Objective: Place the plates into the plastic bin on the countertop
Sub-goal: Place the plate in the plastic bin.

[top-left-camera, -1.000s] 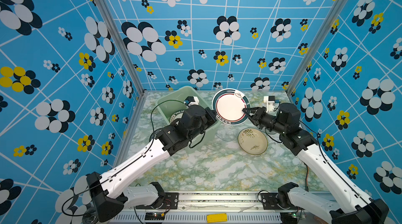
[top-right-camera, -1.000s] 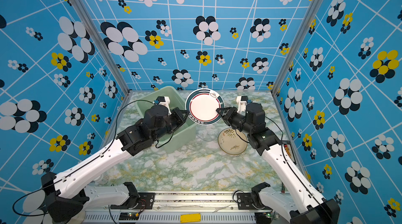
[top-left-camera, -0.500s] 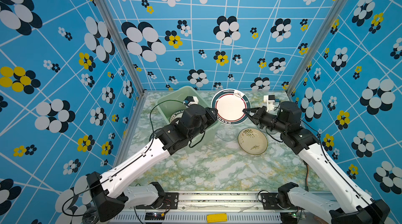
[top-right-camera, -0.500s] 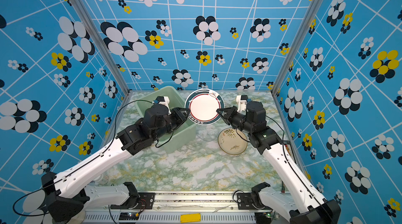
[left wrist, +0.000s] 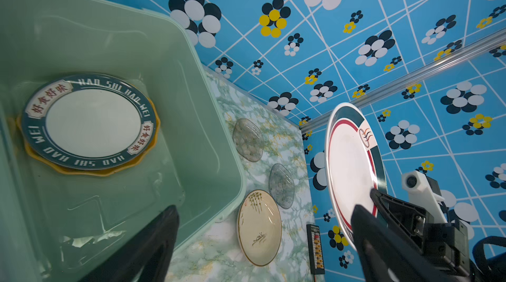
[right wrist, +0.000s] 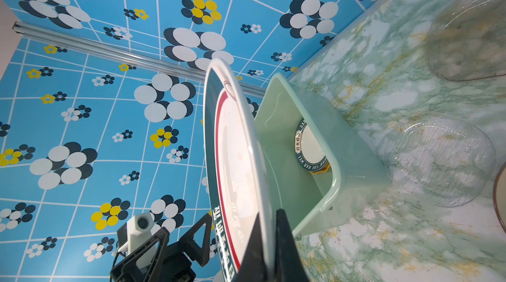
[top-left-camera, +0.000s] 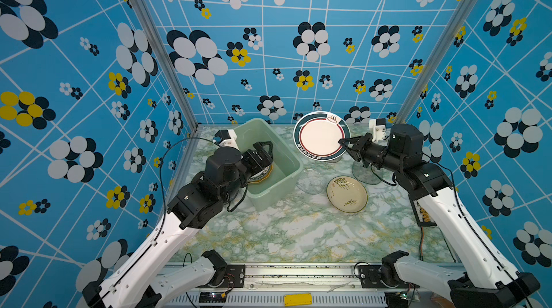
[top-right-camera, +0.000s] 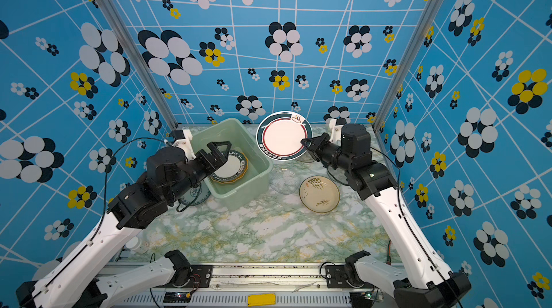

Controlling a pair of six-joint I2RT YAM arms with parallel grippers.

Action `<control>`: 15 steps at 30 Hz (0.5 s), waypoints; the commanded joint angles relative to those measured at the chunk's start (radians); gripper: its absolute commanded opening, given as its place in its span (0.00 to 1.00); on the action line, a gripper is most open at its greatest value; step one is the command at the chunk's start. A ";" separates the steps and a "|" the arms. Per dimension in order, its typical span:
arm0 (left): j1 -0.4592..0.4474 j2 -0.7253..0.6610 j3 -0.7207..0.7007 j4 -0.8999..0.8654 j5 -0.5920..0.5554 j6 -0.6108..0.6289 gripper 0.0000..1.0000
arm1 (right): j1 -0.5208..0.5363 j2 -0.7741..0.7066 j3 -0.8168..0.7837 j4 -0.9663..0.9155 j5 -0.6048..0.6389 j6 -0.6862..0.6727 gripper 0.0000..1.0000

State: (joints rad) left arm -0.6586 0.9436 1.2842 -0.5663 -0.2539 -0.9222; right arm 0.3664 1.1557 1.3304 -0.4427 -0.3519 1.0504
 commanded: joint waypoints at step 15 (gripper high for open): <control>0.268 -0.049 0.012 -0.221 0.065 0.166 0.99 | 0.250 0.280 0.260 -0.037 0.359 0.383 0.00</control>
State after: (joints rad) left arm -0.4099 0.9001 1.2934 -0.7647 -0.2043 -0.7654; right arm 0.5713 1.4101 1.5478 -0.5327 -0.1108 1.3056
